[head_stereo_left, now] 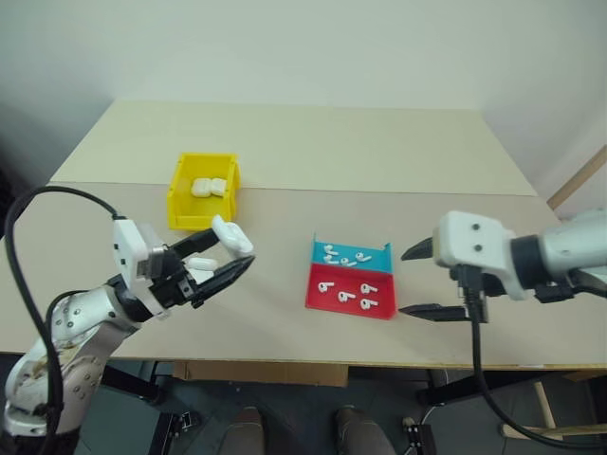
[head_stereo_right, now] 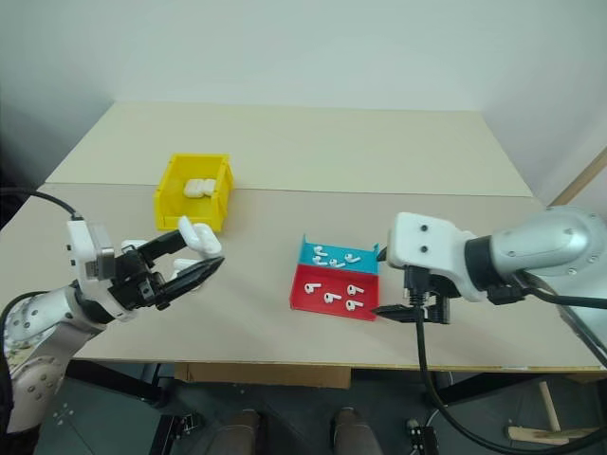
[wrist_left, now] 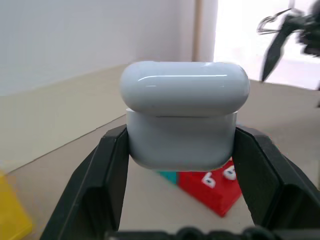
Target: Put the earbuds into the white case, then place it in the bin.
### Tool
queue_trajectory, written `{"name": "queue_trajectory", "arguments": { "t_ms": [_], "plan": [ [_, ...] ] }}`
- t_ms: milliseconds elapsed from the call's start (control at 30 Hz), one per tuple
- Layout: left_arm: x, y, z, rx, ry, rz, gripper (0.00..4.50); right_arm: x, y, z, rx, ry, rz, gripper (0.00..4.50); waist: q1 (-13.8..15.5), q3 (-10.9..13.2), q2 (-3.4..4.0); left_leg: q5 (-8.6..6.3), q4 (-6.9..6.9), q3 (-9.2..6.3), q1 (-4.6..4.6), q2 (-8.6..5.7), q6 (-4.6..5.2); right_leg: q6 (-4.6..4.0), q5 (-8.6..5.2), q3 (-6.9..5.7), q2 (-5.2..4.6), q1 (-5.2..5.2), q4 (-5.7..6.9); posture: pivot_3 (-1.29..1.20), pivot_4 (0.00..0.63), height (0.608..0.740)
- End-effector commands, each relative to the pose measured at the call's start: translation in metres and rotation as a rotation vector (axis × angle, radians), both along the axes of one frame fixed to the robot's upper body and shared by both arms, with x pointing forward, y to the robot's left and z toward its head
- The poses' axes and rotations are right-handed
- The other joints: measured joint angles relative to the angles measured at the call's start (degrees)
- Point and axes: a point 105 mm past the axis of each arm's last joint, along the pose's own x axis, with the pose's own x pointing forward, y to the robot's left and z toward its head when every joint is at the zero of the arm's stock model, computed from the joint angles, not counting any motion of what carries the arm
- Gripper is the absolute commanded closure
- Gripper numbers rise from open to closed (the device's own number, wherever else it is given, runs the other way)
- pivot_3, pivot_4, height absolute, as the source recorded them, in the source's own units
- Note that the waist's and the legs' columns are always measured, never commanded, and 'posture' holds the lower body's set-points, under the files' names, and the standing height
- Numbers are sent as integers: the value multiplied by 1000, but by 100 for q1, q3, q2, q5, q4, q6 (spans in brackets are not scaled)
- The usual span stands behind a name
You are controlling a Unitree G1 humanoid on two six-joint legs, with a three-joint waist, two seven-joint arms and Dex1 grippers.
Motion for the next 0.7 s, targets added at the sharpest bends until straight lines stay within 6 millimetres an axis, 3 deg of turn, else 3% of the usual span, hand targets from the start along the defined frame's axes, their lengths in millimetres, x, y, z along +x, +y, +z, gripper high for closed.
{"name": "queue_trajectory", "arguments": {
  "t_ms": [33, 333, 533, 700],
  "plan": [
    [-5, -10, 2, -20, -103, -137, 1716, 9, 4, -5, -60, 15, -15, 0, -14, 0, 0, 0, 0, -1, -1, 1, 0, 1, 0, 0, 0, 0, -1, 0, 150, 740],
    [-14, -20, -19, -37, -108, -312, 1716, 27, 24, -28, -162, 34, -8, 0, -31, 0, 0, -3, 5, -6, -12, 0, 5, 2, 1, -4, 0, -9, 7, 0, 150, 740],
    [-13, -16, -23, -101, -150, -267, 1716, 33, 31, -39, -225, 14, 7, 2014, -27, -1, 1, -3, 9, -9, -10, 1, 6, 2, 1, -7, 1, -7, 12, 0, 150, 740],
    [-12, -15, -25, -172, -168, -256, 1716, 36, 40, -45, -243, 14, 31, 2014, -26, -1, 1, -3, 14, -12, -12, 1, 6, 4, 2, -9, 2, -7, 13, 0, 150, 740]
  ]
}}
